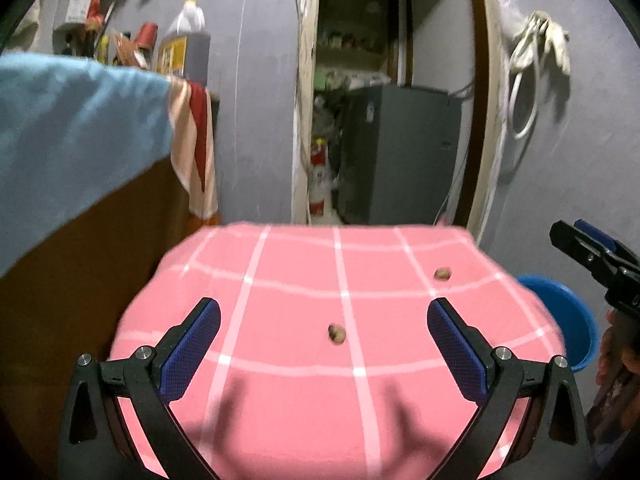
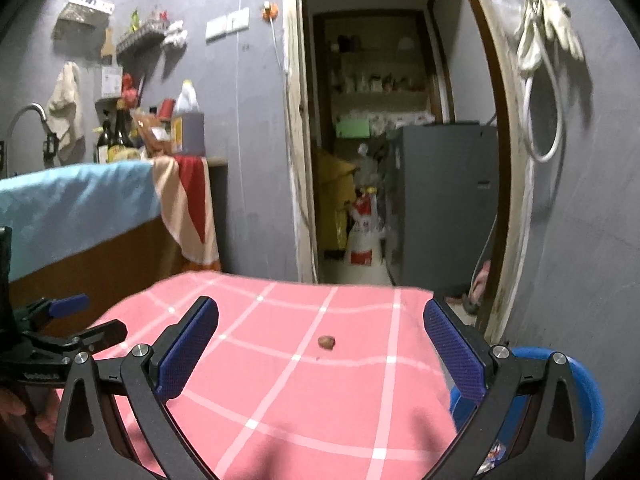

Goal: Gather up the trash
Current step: 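Move both open tools back over the remaining brown pieces, then close the right tool on a brown piece while the left tool grasps another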

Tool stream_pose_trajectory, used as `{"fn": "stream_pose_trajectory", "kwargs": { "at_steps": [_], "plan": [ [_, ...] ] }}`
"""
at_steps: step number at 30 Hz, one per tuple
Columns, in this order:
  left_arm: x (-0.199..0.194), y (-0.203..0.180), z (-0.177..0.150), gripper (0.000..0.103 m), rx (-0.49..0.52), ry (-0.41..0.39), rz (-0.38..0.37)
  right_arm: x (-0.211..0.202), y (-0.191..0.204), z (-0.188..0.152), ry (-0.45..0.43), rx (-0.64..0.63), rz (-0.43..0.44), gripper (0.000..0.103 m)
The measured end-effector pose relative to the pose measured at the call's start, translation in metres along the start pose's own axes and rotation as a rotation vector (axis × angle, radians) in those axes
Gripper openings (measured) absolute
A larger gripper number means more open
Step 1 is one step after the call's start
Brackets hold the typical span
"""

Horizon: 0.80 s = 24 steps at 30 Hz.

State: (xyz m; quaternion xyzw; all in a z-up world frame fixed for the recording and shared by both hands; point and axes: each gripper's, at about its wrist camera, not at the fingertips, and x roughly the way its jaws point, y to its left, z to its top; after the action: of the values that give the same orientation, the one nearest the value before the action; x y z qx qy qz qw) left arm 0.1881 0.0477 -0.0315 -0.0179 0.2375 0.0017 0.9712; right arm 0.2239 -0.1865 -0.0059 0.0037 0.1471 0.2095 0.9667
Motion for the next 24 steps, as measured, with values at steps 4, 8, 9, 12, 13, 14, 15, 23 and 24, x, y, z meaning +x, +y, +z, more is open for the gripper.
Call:
{"fn": "stream_pose_trajectory", "kwargs": {
  "at_steps": [4,8,9,12,13,14,15,23,24],
  "plan": [
    [0.022,0.001,-0.005,0.101,-0.002,0.106,0.007,0.021,-0.002,-0.007,0.084,0.009,0.014,0.103],
    [0.042,0.005,-0.011,0.101,-0.033,0.211,-0.027,0.042,-0.004,-0.015,0.195,0.013,0.025,0.103],
    [0.045,0.006,-0.012,0.101,-0.043,0.229,-0.034,0.048,-0.004,-0.017,0.223,0.012,0.027,0.103],
    [0.052,0.006,-0.012,0.1,-0.056,0.259,-0.037,0.06,-0.006,-0.023,0.28,0.019,0.039,0.103],
    [0.055,0.006,-0.012,0.098,-0.056,0.268,-0.035,0.063,-0.008,-0.025,0.298,0.023,0.041,0.103],
    [0.058,0.006,-0.012,0.097,-0.054,0.275,-0.032,0.066,-0.008,-0.027,0.316,0.026,0.038,0.103],
    [0.061,0.005,-0.011,0.094,-0.051,0.287,-0.03,0.07,-0.009,-0.028,0.334,0.028,0.035,0.103],
    [0.078,-0.002,-0.014,0.064,-0.034,0.36,-0.042,0.101,-0.012,-0.039,0.46,0.031,0.058,0.088],
    [0.079,-0.003,-0.014,0.061,-0.031,0.359,-0.043,0.104,-0.012,-0.039,0.473,0.029,0.064,0.088]
  ]
}}
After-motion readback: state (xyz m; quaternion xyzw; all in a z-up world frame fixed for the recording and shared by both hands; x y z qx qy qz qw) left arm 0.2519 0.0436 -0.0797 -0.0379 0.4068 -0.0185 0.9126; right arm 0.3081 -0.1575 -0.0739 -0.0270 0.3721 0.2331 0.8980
